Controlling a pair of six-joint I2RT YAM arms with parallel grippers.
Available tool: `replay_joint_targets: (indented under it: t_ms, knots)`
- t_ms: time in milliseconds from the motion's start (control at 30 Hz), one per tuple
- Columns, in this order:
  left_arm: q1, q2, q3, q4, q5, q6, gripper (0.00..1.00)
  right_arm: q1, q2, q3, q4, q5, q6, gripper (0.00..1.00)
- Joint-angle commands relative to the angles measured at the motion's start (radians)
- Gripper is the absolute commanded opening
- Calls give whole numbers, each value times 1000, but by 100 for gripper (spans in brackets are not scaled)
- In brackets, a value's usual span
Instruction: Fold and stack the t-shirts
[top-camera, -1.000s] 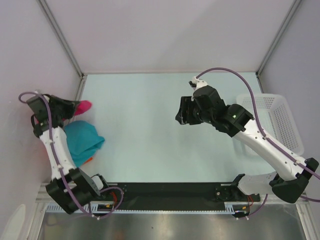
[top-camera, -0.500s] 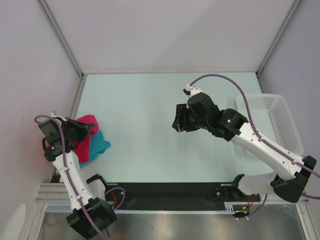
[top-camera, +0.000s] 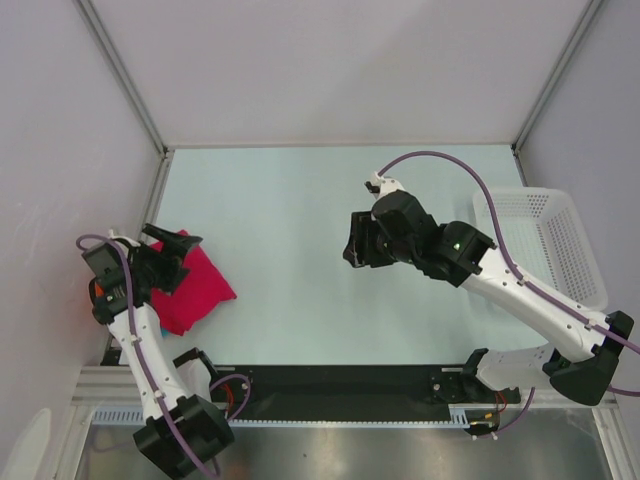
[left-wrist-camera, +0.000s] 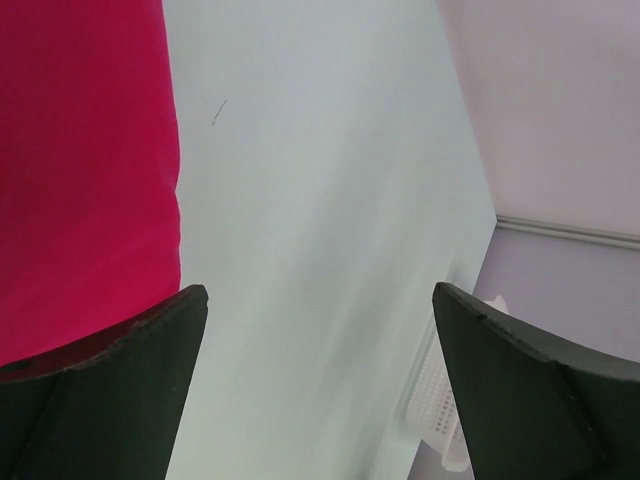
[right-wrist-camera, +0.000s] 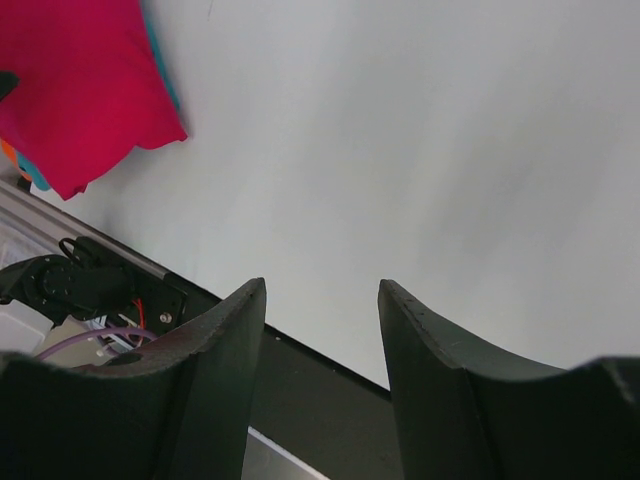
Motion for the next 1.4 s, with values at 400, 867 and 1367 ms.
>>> replay_joint_targets:
  t_ms: [400,867,1367]
  knots:
    - [134,4,-147,90,-174,-131,99,4,-33,18,-39,52,-11,54]
    - [255,24,-49,120,-114,-33,99,-9,-68,-57,-25,52,-6,54]
    - [-359,105,328,555,133,-10,100,21,88,9,50,23,13,53]
